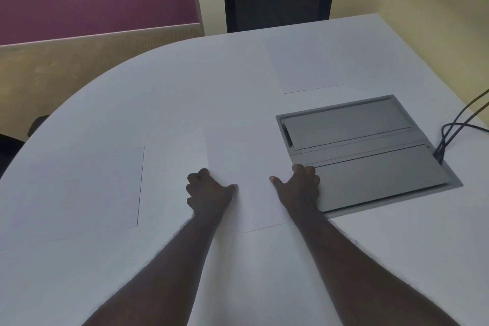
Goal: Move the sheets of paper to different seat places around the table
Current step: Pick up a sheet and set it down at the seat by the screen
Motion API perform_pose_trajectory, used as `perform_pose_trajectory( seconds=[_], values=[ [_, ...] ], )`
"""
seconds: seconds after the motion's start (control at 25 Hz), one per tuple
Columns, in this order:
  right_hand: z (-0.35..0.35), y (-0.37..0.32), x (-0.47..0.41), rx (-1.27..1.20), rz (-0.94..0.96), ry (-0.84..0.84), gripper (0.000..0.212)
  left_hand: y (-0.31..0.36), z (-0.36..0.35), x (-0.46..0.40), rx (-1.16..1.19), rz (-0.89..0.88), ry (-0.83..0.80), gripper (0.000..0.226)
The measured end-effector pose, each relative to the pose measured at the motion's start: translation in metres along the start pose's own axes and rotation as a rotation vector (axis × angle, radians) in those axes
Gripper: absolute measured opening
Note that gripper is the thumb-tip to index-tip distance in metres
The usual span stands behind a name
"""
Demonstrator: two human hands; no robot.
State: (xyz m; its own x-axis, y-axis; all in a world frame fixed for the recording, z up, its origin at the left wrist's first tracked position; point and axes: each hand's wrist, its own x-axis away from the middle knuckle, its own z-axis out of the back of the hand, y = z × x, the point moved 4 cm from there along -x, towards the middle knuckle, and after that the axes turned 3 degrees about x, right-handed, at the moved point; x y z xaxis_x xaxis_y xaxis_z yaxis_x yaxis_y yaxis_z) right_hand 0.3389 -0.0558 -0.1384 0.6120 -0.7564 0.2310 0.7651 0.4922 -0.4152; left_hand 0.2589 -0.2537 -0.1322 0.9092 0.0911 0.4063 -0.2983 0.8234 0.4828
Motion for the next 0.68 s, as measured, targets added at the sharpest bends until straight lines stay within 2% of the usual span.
perform_pose_trajectory(
  seconds=[0.36,0.68],
  values=[
    [-0.004,-0.011,-0.005,0.014,-0.141,-0.031,0.059,0.009,-0.008,-0.007,-0.034,0.119,0.005,0.073],
    [-0.004,-0.014,-0.004,-0.015,-0.177,-0.040,0.052,0.005,-0.009,-0.008,0.045,0.126,0.003,0.073]
  ],
)
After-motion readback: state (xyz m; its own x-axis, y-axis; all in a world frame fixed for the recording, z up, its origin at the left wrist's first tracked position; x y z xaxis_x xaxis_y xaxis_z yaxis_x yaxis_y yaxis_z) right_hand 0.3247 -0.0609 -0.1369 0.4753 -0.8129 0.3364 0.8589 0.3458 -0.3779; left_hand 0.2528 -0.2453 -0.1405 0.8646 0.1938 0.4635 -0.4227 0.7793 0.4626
